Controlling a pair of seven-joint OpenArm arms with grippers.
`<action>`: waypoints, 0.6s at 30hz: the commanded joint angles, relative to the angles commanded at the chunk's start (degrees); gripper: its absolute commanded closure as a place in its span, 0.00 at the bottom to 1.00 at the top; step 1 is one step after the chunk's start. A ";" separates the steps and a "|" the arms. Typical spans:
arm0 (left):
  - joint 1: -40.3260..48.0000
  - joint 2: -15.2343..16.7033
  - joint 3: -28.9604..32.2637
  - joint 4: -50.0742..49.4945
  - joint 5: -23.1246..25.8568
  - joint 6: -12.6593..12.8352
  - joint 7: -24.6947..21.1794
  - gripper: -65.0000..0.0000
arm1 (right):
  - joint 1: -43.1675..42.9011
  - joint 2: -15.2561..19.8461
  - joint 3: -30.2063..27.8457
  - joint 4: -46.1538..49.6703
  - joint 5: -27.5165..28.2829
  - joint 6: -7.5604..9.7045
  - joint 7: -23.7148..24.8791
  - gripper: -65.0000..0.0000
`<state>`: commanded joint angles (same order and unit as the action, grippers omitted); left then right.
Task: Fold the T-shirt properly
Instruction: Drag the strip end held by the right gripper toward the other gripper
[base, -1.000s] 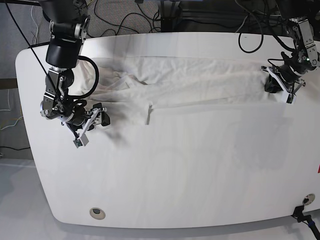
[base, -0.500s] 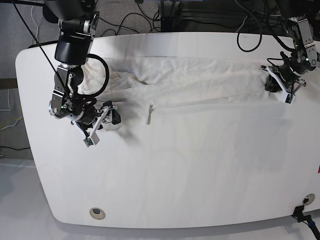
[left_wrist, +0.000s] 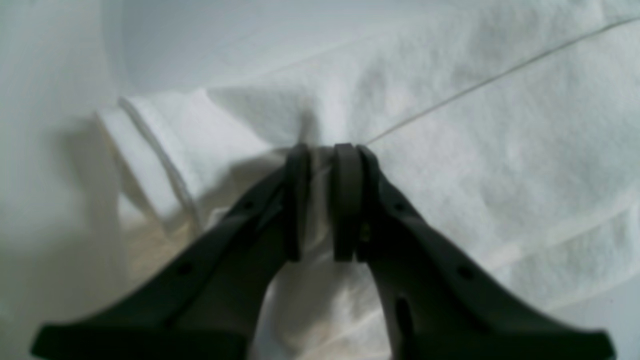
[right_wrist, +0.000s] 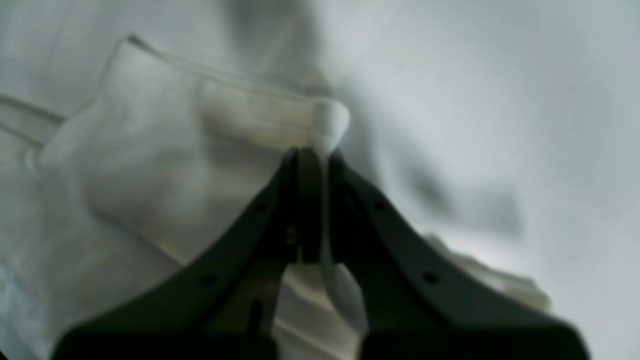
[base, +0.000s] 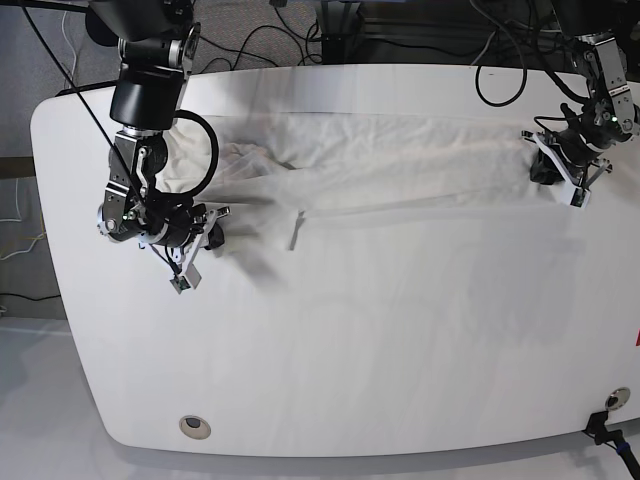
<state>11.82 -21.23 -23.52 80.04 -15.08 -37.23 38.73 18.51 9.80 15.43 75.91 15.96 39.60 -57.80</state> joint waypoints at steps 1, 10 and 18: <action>0.00 0.00 0.00 0.00 0.00 0.00 0.00 0.86 | -0.09 0.00 0.00 2.29 1.67 0.00 -1.76 1.00; -0.09 0.00 0.09 0.00 0.00 0.09 0.00 0.86 | -6.33 0.35 0.09 17.05 14.68 -0.18 -16.00 1.00; -0.09 0.09 0.26 -0.18 0.09 0.09 0.00 0.86 | -13.63 3.08 -0.18 21.27 21.19 -0.18 -19.08 1.00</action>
<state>11.74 -21.14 -23.25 79.87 -14.99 -37.14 38.73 4.88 12.88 15.25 97.19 37.14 39.43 -76.88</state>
